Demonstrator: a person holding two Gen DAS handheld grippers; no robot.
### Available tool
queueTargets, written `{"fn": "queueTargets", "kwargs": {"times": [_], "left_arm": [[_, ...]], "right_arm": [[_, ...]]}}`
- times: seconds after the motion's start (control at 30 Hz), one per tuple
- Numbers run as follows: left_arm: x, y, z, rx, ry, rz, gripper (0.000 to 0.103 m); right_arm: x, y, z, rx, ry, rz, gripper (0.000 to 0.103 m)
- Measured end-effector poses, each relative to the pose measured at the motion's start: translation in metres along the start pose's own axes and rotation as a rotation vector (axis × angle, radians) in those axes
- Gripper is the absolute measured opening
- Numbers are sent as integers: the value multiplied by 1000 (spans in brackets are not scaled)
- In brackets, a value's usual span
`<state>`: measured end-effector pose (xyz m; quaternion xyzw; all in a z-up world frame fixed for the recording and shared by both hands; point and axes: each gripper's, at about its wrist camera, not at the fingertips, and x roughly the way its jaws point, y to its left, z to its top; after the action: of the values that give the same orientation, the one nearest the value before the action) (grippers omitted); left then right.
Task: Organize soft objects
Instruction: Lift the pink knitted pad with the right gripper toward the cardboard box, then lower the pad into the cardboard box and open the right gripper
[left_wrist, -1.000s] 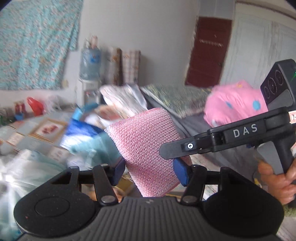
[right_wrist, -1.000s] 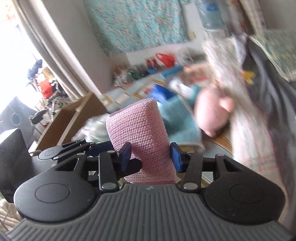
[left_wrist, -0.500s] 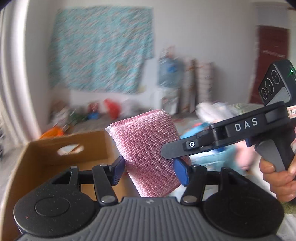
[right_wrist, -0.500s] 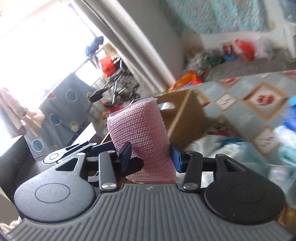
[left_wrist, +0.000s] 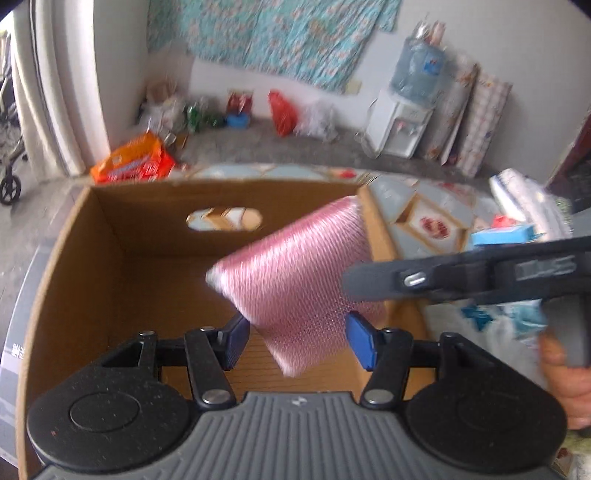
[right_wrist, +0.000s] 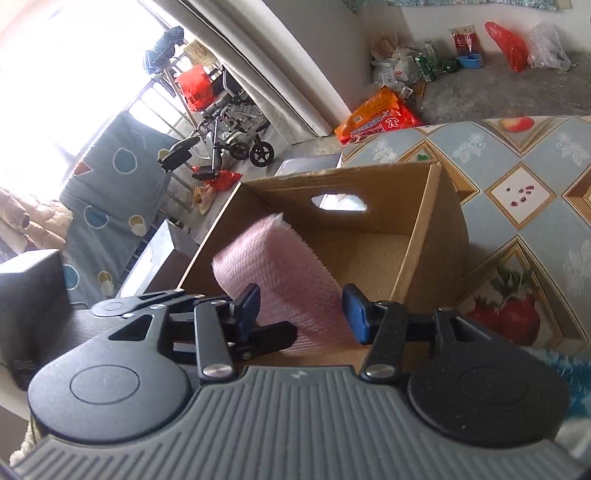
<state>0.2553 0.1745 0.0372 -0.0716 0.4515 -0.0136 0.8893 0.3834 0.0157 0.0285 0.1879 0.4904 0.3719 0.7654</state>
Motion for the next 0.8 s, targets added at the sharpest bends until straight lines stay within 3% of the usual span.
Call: {"fn": "queueTargets", "kwargs": {"times": [0.17,0.37,0.57,0.63,0.8], "left_arm": [[41,17,2,-36,114,6,55],[64,25,3,-55,160,48,55],[51,25,-1,12,160,43,57],[44,26,-4,27,166,13,64],[42,36,-5,-33,189,7,66]], "right_arm": [[-12,-19,5,7,-42,19,51],[-43,-33,-6,-7,-88,42,51],[-69,-49,-14,-5,-124,49,52],[-74,-51,-20,-1,-129,43,53],[-75,-54,-27,6,-123,46,54]]}}
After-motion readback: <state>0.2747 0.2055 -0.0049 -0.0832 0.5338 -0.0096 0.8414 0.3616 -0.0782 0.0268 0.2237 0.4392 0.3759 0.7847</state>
